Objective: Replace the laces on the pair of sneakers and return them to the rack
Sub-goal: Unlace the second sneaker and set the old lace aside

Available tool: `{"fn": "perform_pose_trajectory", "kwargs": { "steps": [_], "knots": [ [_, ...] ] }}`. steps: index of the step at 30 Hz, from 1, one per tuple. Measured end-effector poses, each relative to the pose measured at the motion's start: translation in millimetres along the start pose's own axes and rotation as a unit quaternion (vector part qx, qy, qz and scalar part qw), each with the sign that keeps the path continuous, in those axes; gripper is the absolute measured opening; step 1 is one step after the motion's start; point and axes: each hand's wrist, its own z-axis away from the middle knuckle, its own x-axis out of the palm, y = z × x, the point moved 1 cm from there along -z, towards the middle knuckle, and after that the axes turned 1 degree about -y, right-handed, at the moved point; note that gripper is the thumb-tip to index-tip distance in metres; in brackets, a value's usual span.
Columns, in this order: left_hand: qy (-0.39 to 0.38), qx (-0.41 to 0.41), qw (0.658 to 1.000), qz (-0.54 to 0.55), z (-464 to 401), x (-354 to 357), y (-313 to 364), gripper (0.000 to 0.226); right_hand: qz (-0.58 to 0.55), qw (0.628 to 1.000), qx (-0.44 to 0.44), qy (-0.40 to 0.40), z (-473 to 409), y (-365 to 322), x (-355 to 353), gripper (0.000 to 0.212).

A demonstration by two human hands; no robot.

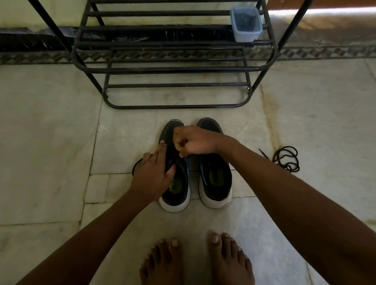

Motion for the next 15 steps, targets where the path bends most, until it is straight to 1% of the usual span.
{"fn": "perform_pose_trajectory", "kwargs": {
  "steps": [1, 2, 3, 4, 5, 6, 8, 12, 13, 15],
  "knots": [
    [-0.002, 0.0, 1.0, -0.003, 0.2, -0.9, 0.5, 0.085, -0.002, 1.0, 0.018, -0.014, -1.8, -2.3, 0.7, 0.026],
    [-0.003, -0.002, 1.0, -0.007, 0.1, -1.2, 0.7, 0.085, -0.017, 1.0, 0.002, -0.027, -11.3, 8.6, 4.9, 0.02],
    [-0.007, -0.004, 1.0, -0.01, -0.2, -1.6, 1.2, 0.086, 0.0, 0.999, 0.02, -0.032, -9.5, 5.7, 4.2, 0.012],
    [-0.009, -0.005, 1.0, -0.013, -0.2, -1.9, 1.2, 0.086, -0.019, 0.999, 0.023, -0.023, -9.4, 6.1, 3.1, 0.006],
    [-0.009, -0.005, 1.0, -0.017, -0.4, -2.0, 1.6, 0.086, -0.033, 0.999, 0.031, -0.021, -10.0, 8.0, 1.7, 0.005],
    [-0.009, -0.004, 1.0, -0.018, -1.0, -1.9, 1.9, 0.086, -0.044, 0.998, 0.028, -0.02, -11.6, 8.5, 1.3, 0.011],
    [-0.016, -0.007, 1.0, -0.021, -1.7, -1.8, 3.3, 0.087, -0.025, 0.999, 0.04, 0.007, -17.2, 10.5, 3.8, 0.02],
    [-0.024, -0.015, 0.999, -0.03, -2.6, -1.9, 5.5, 0.088, 0.047, 0.995, 0.024, 0.081, -22.7, 7.3, 12.0, 0.022],
    [-0.027, -0.015, 0.999, -0.03, -2.8, -2.3, 6.1, 0.088, 0.067, 0.994, 0.014, 0.086, -23.0, 7.8, 13.7, 0.022],
    [-0.032, -0.018, 0.999, -0.033, -2.3, -2.7, 6.8, 0.087, 0.103, 0.992, 0.002, 0.072, -25.1, 9.8, 15.6, 0.024]
  ]
}}
